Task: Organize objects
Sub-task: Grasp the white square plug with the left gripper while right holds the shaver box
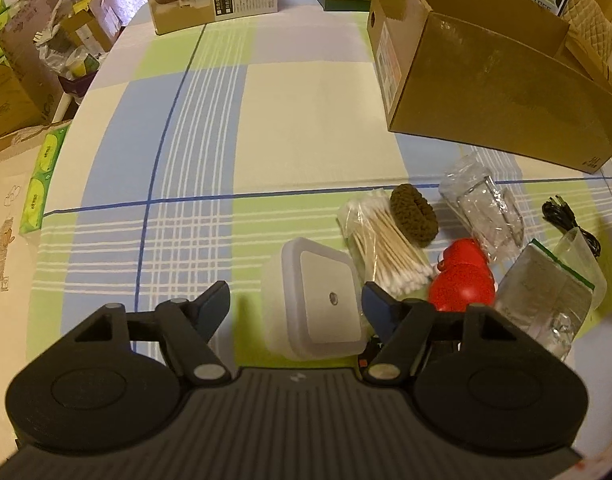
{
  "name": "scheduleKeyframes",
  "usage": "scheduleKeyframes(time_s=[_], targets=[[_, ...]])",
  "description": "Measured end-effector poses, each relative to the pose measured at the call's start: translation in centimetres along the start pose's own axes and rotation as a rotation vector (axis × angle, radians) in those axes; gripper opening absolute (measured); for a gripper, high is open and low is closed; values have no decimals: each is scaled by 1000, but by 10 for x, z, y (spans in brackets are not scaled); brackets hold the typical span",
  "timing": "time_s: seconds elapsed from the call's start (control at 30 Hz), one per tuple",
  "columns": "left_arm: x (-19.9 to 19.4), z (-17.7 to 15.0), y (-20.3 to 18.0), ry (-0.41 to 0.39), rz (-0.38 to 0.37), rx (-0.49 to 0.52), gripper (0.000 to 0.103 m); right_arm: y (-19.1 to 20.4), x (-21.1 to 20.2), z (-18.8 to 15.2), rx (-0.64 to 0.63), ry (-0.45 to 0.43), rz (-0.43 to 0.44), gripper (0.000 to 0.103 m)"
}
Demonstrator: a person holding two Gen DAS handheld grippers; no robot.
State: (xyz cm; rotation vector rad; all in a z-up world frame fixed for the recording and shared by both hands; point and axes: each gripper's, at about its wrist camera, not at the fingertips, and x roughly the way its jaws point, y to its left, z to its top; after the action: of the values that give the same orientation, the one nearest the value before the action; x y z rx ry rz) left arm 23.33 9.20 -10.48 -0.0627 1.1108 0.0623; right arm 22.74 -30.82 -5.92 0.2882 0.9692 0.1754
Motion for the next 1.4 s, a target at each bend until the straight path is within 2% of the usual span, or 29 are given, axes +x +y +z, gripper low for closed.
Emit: scheduleKeyframes(time_s=[0.07,0.13,0.3,0.43,0.57,0.63,1.03,1.4], targets=[[3,1,0,4,-6,-3,62,-5,-2,0,5,2,-10,81],[6,2,1,13,-14,-11,48,-7,-3,0,7,4,-16,81],[2,1,-1,-8,-23,-10,37,-11,-6,-2,2,11,-15,81],[-7,-1,-5,-24,-4,41,29,-10,-6,-3,0,15,-9,81],[-20,-13,-17,-41,65,170,29,-13,-4,-5,3,23,-9,81],[-22,-20,-21,-34,63,200,29,-14,-3,-6,4,30,-10,81],[-12,-22,-30,-41,75,178,30,-15,-2,-15,-4,57,-10,81],[-20,-22,-25,-46,75,146,30,-17,-6,-15,-13,54,-7,81]])
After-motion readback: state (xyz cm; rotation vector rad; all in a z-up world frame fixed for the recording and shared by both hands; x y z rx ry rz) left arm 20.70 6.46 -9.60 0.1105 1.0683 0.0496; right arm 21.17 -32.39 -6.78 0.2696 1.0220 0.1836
